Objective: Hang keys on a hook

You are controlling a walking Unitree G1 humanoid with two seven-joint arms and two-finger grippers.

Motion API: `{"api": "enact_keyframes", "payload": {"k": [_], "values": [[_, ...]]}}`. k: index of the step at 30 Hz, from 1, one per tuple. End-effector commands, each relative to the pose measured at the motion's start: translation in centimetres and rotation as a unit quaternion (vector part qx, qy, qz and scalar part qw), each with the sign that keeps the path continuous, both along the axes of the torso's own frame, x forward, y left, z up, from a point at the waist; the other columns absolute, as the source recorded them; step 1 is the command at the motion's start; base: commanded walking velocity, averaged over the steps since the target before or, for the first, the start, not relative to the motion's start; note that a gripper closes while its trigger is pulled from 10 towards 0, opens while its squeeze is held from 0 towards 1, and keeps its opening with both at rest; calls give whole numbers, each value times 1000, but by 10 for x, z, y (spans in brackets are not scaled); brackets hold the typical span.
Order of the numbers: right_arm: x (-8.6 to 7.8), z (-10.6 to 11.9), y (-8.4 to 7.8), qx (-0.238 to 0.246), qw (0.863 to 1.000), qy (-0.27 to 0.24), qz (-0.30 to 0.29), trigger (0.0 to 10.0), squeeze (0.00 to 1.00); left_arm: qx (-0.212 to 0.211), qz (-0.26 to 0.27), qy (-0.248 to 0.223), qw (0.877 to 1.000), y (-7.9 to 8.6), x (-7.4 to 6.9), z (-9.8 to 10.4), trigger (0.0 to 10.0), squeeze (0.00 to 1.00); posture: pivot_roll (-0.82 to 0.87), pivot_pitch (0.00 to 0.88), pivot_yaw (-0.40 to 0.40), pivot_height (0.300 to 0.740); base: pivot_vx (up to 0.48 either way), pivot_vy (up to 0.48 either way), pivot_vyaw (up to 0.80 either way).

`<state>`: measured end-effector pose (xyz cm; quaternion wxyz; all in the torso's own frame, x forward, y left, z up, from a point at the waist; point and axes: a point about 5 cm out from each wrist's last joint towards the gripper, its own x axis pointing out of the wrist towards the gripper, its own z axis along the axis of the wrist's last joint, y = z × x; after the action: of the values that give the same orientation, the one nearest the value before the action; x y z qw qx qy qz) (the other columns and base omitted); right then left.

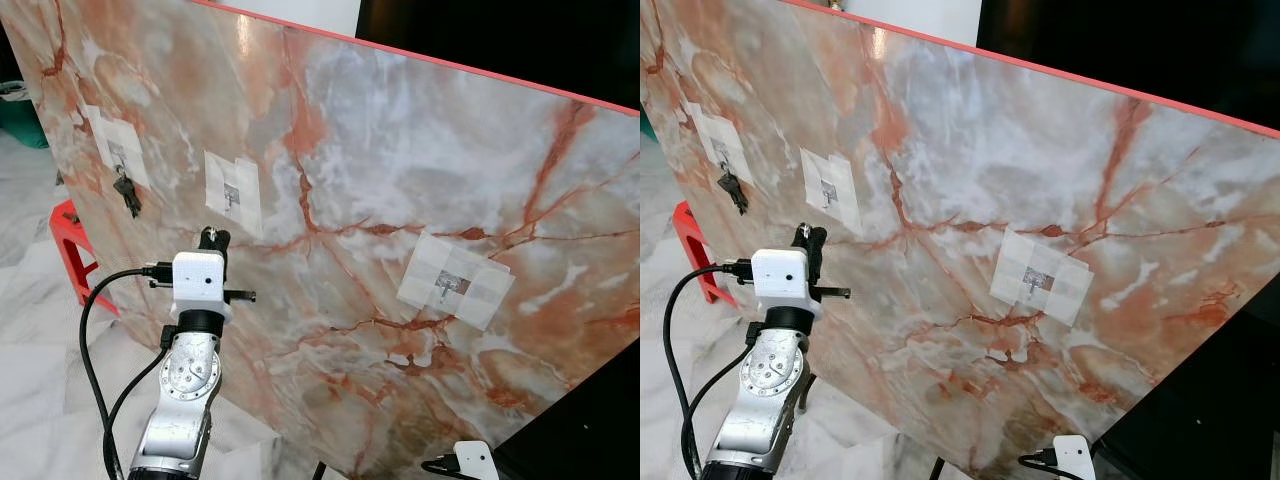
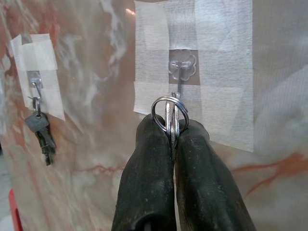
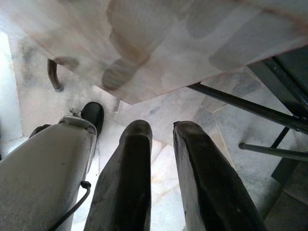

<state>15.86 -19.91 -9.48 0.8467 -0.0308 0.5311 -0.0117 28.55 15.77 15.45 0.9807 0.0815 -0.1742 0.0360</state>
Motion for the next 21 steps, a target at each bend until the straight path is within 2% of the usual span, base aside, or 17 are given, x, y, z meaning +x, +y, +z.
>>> {"api": "enact_keyframes", "payload": {"k": [1, 6, 7, 8, 9, 10, 11, 12, 15, 21], "values": [[8, 5, -8, -12, 1000, -14, 0, 10000, 0, -4, -7, -4, 1000, -2, 1, 2, 0, 0, 110, 0, -133, 740, 0, 0, 0], [7, 4, -8, -12, 1000, -13, 2, 10000, 0, -13, -7, 11, 1000, -2, 3, 0, 0, 0, 113, 0, -132, 740, 0, 0, 0], [7, 4, -8, -12, 1000, -13, 2, 10000, 0, -16, -6, 31, 999, -2, 6, -3, 0, 0, 113, 0, -132, 740, 0, 0, 0], [7, 4, -8, -12, 1000, -13, 2, 10000, 0, -16, -6, 31, 999, -2, 6, -3, 0, 0, 113, 0, -132, 740, 0, 0, 0], [7, 4, -8, -13, 1000, -13, 3, 10000, 0, -21, -7, 53, 998, -3, 8, -6, 2980, 0, 117, 0, -134, 740, 0, 0, 0], [7, 4, -8, -13, 1000, -13, 3, 10000, 0, -21, -7, 53, 998, -3, 8, -6, 2980, 0, 117, 0, -134, 740, 0, 0, 0], [7, 4, -8, -12, 1000, -13, 4, 10000, 0, -21, -6, 63, 998, -3, 10, -7, 9137, 0, 117, 0, -134, 740, 0, 0, 0], [7, 4, -7, -12, 1000, -13, 4, 10000, 0, -18, -3, 72, 997, -3, 11, -8, 10000, 0, 117, 0, -134, 740, 0, 0, 0], [7, 4, -8, -12, 1000, -13, 4, 10000, 0, -35, -6, 74, 997, -4, 15, -1, 10000, 0, 114, 0, -135, 740, 0, 0, 0], [7, 4, -8, -13, 1000, -12, 3, 10000, 0, -32, -8, 79, 996, -6, 20, 10, 10000, 0, 117, 0, -142, 740, 0, 0, 0]]}}
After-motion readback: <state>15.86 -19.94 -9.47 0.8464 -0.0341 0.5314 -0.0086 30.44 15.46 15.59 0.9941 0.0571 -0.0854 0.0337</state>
